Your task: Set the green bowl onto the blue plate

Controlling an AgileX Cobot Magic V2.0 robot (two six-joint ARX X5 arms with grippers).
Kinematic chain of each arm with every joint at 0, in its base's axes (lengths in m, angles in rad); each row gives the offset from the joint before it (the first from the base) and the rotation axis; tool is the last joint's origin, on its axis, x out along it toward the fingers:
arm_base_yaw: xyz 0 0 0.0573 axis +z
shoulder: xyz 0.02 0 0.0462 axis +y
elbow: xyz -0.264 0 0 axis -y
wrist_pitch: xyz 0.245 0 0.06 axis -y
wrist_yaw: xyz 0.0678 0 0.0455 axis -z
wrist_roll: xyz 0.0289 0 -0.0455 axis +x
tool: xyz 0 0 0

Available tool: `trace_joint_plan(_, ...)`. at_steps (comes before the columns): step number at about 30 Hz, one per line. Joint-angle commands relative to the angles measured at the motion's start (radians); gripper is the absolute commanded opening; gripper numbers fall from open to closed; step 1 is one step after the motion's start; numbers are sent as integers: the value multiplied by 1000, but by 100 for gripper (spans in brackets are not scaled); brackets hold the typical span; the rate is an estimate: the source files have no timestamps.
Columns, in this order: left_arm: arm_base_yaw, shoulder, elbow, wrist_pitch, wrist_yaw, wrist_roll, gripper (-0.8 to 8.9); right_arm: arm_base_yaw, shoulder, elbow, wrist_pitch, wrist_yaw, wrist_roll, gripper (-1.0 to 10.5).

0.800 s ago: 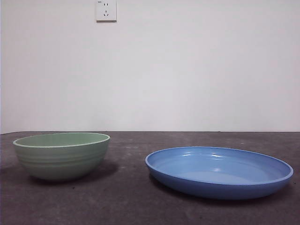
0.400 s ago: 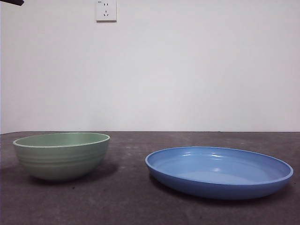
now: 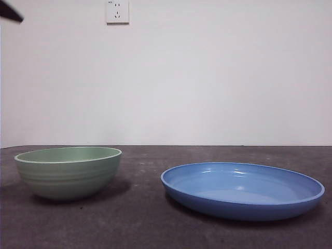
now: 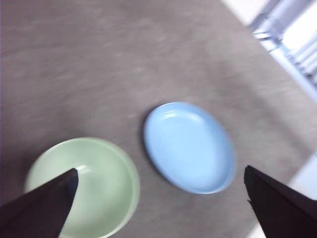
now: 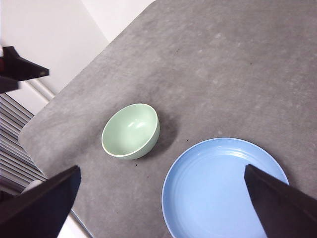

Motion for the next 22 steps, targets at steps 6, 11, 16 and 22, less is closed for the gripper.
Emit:
trace_joint_plan(6,0,153,23,-42,-213,34,653,4,6,18,5,-2,-7,648)
trace_joint_plan(11,-1,290,23,-48,-220,34,653,4,6,18,5,-2,-7,648)
trace_joint_plan(16,0,432,23,-39,-220,35,653,4,6,18,5,-2,-7,648)
trace_joint_plan(22,-1,586,23,10,-220,34,652,4,6,18,5,-2,-7,648)
